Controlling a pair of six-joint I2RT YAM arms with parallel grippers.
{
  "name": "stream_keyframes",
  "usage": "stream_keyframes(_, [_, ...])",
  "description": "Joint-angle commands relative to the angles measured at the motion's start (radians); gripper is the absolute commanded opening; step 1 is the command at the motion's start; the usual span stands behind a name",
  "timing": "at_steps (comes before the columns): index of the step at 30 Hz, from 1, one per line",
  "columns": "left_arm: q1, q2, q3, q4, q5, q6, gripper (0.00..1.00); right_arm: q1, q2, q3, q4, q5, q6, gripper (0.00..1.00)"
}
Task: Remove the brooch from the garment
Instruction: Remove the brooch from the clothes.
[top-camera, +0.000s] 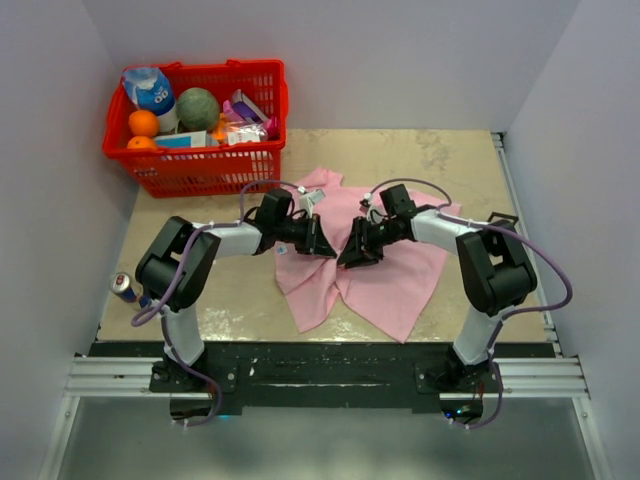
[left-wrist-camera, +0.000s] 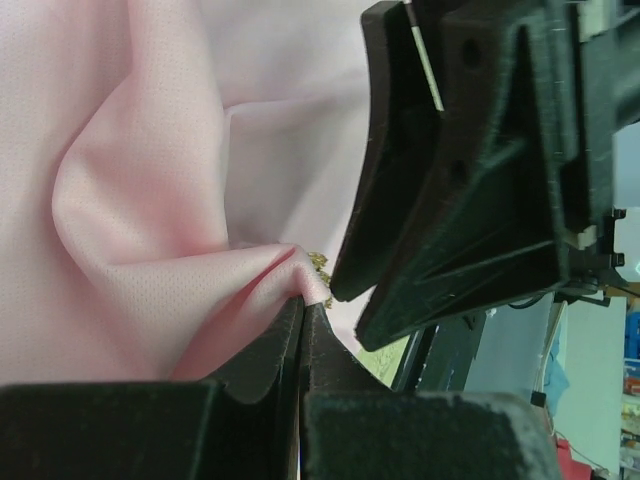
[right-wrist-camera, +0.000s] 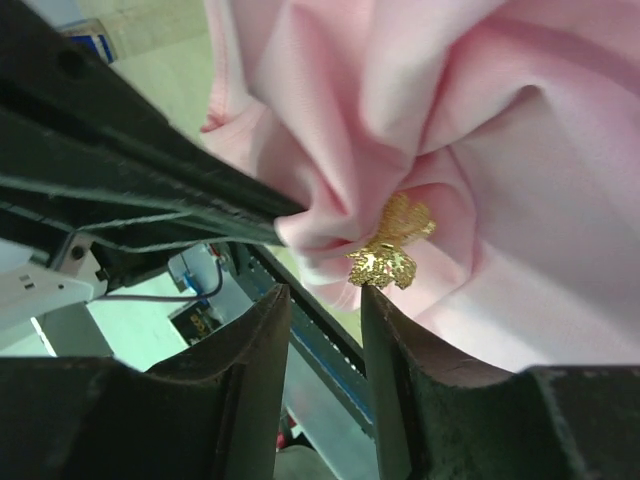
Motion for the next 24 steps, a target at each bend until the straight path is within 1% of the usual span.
stream_keyframes(1, [0.004,-0.033,-0.005,0.034,0.016,-0.032,0.0,-0.003,0.005,-0.004,0.003,0.003,0.049,0.38])
stream_keyframes(8, [0.02,-0.03,-0.006,0.046,0.024,-0.048,0.0,-0.004,0.005,-0.008,-0.026,0.032,0.049,0.37])
stream_keyframes(12, [0.02,-0.036,-0.015,0.046,0.027,-0.048,0.0,-0.007,0.025,-0.01,0.005,0.029,0.067,0.37])
stream_keyframes(24, [0.02,-0.045,-0.021,0.05,0.033,-0.052,0.0,-0.006,0.077,0.004,0.042,0.026,0.09,0.31])
